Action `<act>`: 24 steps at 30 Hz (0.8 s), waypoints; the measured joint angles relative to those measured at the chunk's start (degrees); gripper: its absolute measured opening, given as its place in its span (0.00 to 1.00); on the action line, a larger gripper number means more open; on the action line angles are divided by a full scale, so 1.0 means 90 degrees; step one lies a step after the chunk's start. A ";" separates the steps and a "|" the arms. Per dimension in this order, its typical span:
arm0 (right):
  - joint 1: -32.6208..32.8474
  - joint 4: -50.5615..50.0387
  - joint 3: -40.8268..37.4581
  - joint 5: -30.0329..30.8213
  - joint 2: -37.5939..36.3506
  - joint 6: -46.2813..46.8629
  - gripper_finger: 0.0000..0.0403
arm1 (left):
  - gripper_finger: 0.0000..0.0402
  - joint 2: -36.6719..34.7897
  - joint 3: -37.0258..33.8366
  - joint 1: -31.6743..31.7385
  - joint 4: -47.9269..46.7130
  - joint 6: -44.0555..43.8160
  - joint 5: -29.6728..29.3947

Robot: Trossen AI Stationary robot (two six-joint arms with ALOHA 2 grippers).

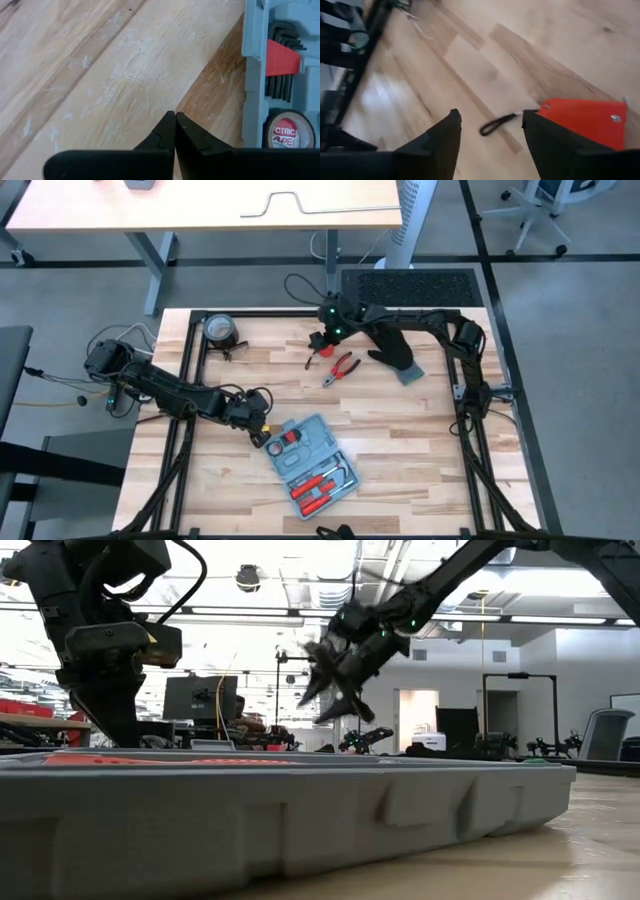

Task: Prefit tool cases
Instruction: Remove the black Allen wrench set from the gray toolbox

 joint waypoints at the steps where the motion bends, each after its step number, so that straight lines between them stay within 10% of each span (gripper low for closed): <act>1: 0.0047 0.0145 -0.0003 -0.0006 -0.0078 -0.0031 0.56 | 0.00 0.0000 0.0000 0.0000 -0.0002 -0.0074 0.0005; 24: 0.2046 -0.0035 0.0006 0.0149 -0.0894 -0.0738 0.38 | 0.00 -0.0261 0.0002 -0.0138 0.1375 -0.0208 -0.0776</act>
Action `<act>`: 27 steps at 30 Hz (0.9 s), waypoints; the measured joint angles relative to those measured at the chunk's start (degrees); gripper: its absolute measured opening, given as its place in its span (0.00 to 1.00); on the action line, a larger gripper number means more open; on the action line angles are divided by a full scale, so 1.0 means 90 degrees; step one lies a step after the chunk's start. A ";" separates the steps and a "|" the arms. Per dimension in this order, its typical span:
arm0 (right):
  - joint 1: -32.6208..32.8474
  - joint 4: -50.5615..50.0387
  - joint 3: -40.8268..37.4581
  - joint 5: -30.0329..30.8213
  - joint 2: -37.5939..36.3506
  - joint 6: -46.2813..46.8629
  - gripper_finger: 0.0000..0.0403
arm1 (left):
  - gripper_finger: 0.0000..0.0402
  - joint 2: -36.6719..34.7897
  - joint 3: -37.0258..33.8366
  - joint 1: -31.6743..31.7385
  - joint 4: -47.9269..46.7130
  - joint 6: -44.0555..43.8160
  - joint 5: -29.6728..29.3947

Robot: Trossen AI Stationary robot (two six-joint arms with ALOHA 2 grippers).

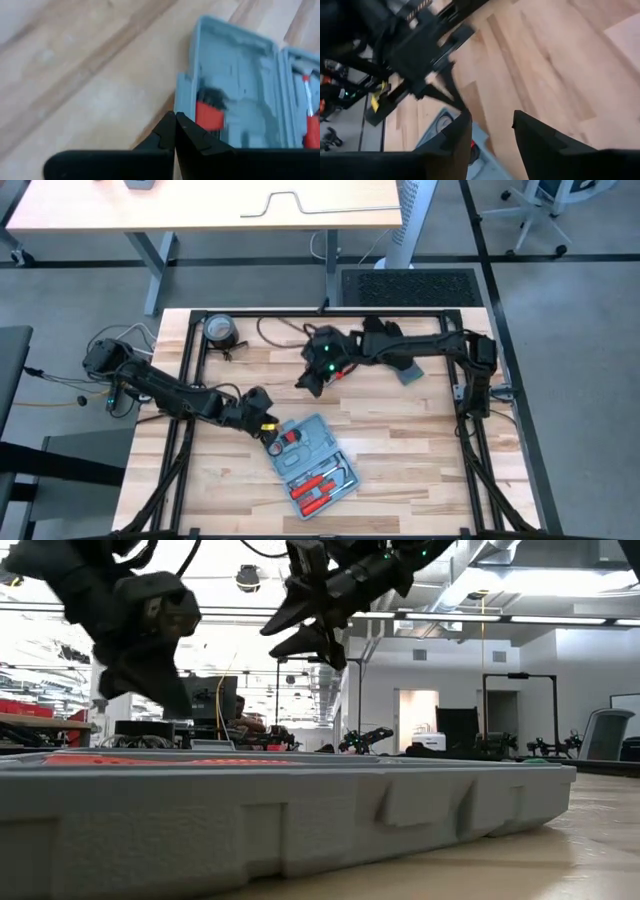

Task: Prefit tool cases
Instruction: Remove the black Allen wrench set from the gray toolbox

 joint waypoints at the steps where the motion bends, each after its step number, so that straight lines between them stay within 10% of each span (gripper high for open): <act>1: 0.0097 0.0018 -0.0002 0.0082 0.0000 0.0007 0.37 | 0.00 -0.0105 -0.0002 0.0118 0.0022 0.0143 0.0012; 15: 0.1069 0.0626 -0.0010 0.0780 -0.0417 0.0631 0.36 | 0.00 -0.3046 -0.1399 0.1660 0.2730 0.1768 0.1236; 27: 0.1978 0.0683 -0.0007 0.3612 -0.1256 0.1015 0.36 | 0.00 -0.5013 -0.1881 0.1670 0.2067 0.2308 0.2300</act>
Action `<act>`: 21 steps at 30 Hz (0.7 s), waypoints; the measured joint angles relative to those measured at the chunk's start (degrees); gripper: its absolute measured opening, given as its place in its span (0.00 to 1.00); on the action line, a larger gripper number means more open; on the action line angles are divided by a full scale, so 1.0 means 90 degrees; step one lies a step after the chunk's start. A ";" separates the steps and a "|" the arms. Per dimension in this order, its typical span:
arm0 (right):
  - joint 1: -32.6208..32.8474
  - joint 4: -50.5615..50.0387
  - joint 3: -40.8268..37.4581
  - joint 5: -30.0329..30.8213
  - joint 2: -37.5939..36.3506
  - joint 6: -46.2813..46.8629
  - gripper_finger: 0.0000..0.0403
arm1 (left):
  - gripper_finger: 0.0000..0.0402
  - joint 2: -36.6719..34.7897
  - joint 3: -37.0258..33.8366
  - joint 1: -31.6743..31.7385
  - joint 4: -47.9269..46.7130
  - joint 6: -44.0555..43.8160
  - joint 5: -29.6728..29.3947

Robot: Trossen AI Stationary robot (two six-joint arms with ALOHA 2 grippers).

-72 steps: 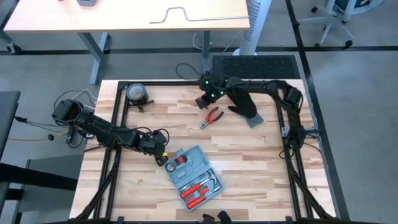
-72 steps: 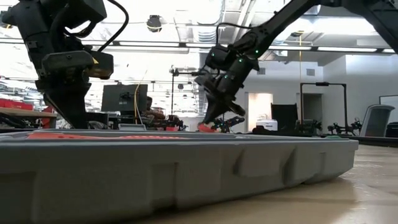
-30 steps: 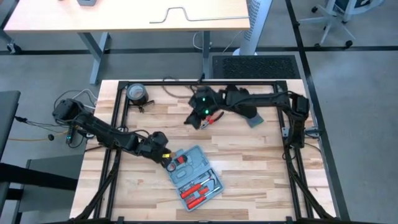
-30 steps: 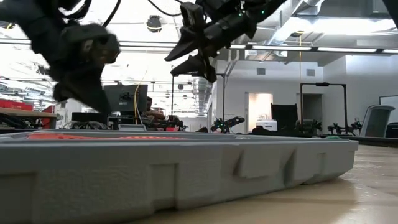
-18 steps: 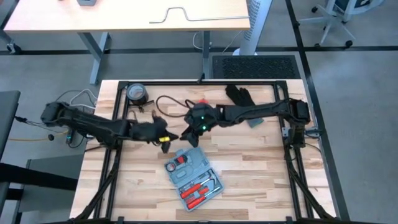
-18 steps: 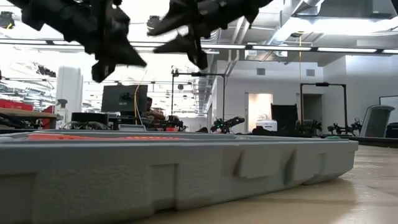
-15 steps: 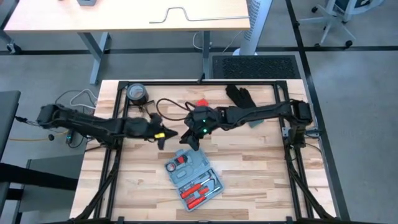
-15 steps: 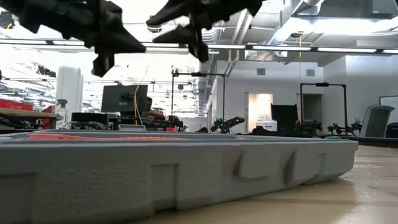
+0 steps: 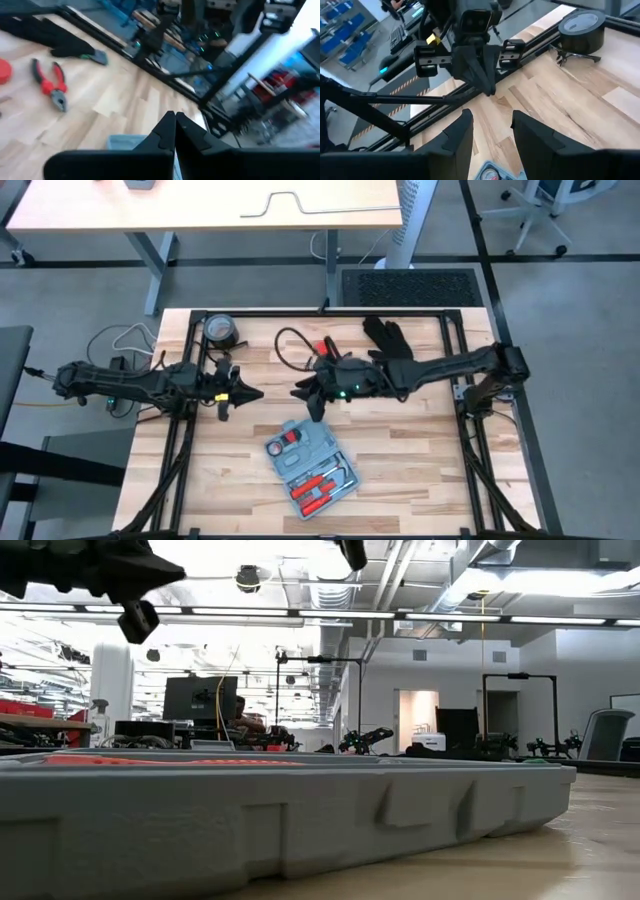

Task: Prefit tool cases
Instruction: Remove the black Allen wrench set from the gray toolbox

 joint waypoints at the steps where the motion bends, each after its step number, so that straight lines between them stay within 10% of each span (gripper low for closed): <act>1: 0.0096 0.0003 0.0000 0.0128 0.0000 0.0053 0.36 | 0.00 -0.0044 -0.0001 -0.0001 -0.0009 0.0036 0.0111; 13: 0.0566 0.2862 -0.2156 0.1013 -0.0417 0.1064 0.33 | 0.00 -0.0006 0.0001 -0.0107 -0.0315 0.0271 0.0528; 21: 0.0596 0.1858 -0.2966 0.0530 -0.0406 0.2229 0.33 | 0.00 0.0102 0.0004 -0.0199 -0.1089 0.0125 0.0503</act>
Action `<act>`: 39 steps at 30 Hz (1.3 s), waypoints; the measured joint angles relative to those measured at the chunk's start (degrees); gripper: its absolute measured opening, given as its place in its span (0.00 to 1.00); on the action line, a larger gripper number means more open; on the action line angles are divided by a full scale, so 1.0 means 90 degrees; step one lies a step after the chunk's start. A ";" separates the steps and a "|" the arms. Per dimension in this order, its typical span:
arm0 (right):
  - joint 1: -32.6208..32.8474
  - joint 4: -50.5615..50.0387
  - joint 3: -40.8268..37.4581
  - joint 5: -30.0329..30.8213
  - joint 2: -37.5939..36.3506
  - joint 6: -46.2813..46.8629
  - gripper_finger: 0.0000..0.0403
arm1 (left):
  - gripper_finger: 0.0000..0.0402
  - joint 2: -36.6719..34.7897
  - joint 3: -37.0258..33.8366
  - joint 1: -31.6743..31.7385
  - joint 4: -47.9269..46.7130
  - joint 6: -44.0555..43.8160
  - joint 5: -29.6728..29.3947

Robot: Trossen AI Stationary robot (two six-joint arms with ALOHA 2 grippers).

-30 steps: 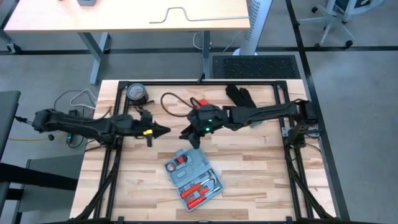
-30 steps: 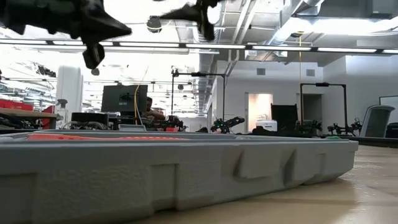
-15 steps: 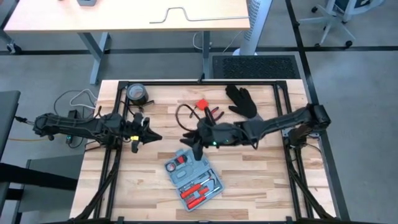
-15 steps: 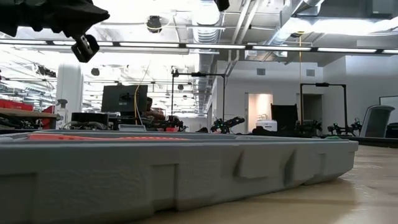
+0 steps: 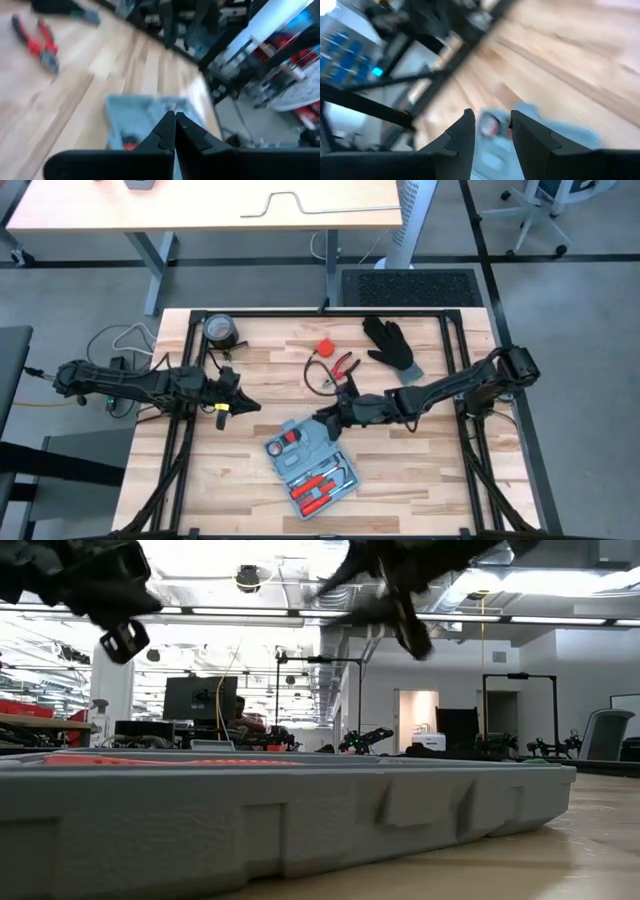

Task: Prefit tool cases
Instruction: Remove the black Allen wrench set from the gray toolbox

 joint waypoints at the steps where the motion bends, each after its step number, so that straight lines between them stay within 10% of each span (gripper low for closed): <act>1: 0.0021 -0.0180 -0.0071 0.0000 0.0004 0.0058 0.33 | 0.00 0.0064 0.0000 -0.0050 -0.0120 0.0000 0.0000; 7: 0.0006 -0.1142 -0.0130 0.0004 0.0012 0.0234 0.33 | 0.00 0.0487 -0.0029 -0.0419 -0.0228 -0.0093 -0.0334; 15: 0.0006 -0.0133 -0.0381 0.0028 0.0489 0.0416 0.33 | 0.00 0.0533 -0.1728 -0.0962 0.2862 -0.1211 -0.0631; 21: 0.0006 0.1301 -0.0933 -0.0137 0.0868 0.0869 0.33 | 0.00 0.0564 -0.1673 -0.1107 0.2185 -0.1260 -0.0635; 39: 0.0204 -0.0017 0.0285 -0.0361 0.1573 -0.0320 0.29 | 0.00 0.0675 -0.1673 -0.1283 0.2621 -0.0621 -0.1009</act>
